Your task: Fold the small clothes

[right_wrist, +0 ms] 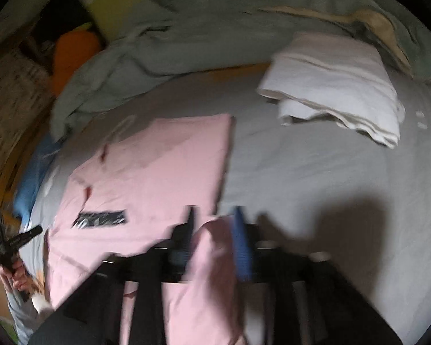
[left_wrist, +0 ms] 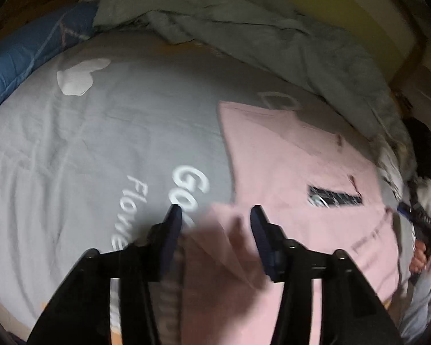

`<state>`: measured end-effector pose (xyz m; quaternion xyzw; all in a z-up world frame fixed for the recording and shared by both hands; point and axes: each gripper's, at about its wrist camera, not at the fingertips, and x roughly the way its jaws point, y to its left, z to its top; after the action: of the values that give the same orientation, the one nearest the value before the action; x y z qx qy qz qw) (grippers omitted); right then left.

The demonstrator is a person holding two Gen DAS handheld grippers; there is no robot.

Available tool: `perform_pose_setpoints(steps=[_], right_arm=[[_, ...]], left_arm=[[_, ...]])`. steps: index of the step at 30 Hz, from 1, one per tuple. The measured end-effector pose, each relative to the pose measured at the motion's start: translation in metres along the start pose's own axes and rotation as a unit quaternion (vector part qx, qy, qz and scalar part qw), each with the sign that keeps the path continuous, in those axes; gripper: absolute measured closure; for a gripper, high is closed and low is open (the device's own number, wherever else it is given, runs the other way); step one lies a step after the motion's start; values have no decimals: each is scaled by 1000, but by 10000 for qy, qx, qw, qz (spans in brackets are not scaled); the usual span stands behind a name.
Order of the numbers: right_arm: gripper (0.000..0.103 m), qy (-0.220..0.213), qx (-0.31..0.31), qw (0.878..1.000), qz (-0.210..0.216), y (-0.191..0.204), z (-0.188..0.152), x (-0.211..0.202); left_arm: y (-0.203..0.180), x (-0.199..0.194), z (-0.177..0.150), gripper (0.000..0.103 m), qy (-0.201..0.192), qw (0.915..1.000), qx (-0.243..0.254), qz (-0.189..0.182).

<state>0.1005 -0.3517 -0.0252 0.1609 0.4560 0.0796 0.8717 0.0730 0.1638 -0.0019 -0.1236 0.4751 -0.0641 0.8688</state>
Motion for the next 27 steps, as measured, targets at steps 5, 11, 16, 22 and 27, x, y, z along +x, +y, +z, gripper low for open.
perform_pose_setpoints(steps=[5, 11, 16, 22, 27], right_arm=[[50, 398, -305, 9978, 422, 26, -7, -6], [76, 1172, -67, 9910, 643, 27, -25, 23], [102, 571, -70, 9977, 361, 22, -14, 26], [103, 180, 11, 9996, 215, 14, 1, 21], [102, 131, 209, 9997, -2, -2, 0, 27]], left_arm=[[-25, 10, -18, 54, 552, 9979, 333, 33], [-13, 36, -19, 97, 828, 9964, -190, 30], [-6, 32, -4, 100, 450, 9986, -275, -33], [6, 56, 14, 99, 652, 9965, -528, 66], [15, 49, 19, 74, 132, 9968, -658, 433]])
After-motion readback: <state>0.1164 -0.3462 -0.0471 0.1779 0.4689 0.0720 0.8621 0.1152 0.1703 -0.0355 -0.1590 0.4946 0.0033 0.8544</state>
